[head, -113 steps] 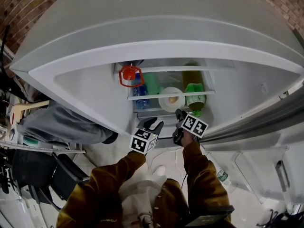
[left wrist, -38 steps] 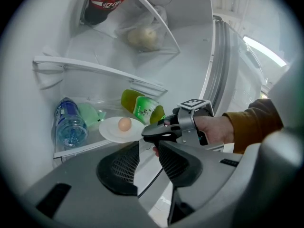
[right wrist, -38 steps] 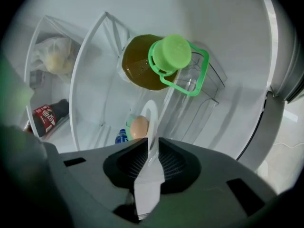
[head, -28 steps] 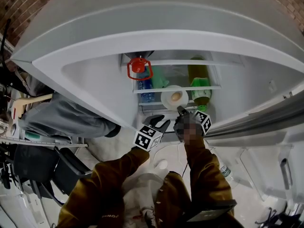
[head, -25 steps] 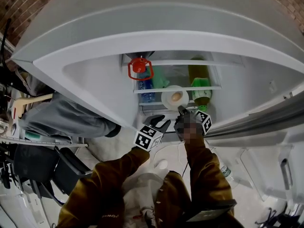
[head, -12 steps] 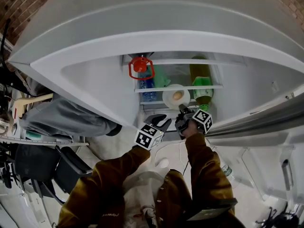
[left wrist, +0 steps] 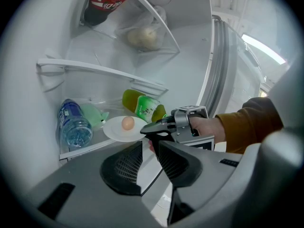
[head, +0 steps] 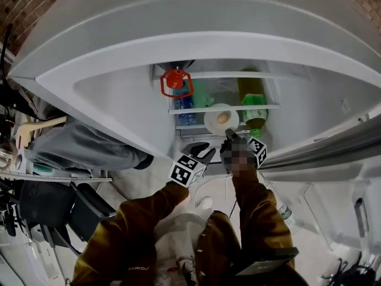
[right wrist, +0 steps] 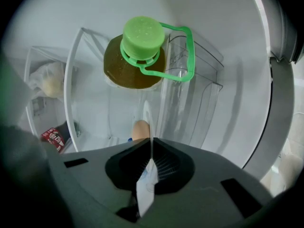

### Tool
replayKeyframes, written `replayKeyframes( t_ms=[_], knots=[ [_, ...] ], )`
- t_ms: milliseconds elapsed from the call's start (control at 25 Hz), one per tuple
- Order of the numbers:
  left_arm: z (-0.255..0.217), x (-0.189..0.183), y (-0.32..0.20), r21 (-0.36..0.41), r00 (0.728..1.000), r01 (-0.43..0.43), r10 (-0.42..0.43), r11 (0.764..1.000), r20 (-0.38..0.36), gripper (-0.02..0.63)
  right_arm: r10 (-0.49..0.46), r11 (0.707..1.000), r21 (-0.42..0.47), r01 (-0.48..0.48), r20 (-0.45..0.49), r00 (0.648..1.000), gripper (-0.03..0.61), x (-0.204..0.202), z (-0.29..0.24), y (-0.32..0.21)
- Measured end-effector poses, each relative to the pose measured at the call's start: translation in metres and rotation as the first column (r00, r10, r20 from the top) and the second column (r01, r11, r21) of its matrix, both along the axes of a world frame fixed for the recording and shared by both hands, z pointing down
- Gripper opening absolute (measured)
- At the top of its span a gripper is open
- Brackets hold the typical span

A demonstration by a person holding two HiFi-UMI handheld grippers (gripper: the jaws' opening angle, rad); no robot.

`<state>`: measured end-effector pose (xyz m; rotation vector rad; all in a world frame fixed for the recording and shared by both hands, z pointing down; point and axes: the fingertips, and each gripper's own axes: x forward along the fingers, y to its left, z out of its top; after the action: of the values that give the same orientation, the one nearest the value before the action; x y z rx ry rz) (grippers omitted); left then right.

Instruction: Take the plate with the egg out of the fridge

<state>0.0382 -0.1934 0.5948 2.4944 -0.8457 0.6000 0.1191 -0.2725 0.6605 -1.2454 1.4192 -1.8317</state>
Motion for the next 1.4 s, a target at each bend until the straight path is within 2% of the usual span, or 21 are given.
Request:
replayKeyframes(
  t_ms=[400,960,1400],
  knots=[
    [-0.003,0.002,0.004,0.005,1.000,-0.008,0.008,1.000,0.006,0.109,0.029,0.999,0.030,-0.030,0.028,0.999,0.020,0.005,-0.010,0.014],
    [-0.003,-0.005,0.010,0.021,0.999,0.044,-0.045,0.999,0.013,0.107,-0.011,0.998,0.066,0.009,0.023,1.000,0.020,0.007,-0.034,0.041],
    [-0.003,-0.005,0.015,0.024,0.998,0.067,-0.067,0.997,0.015,0.034,-0.029,0.994,0.109,0.025,0.032,0.999,0.020,0.005,-0.062,0.057]
  ],
)
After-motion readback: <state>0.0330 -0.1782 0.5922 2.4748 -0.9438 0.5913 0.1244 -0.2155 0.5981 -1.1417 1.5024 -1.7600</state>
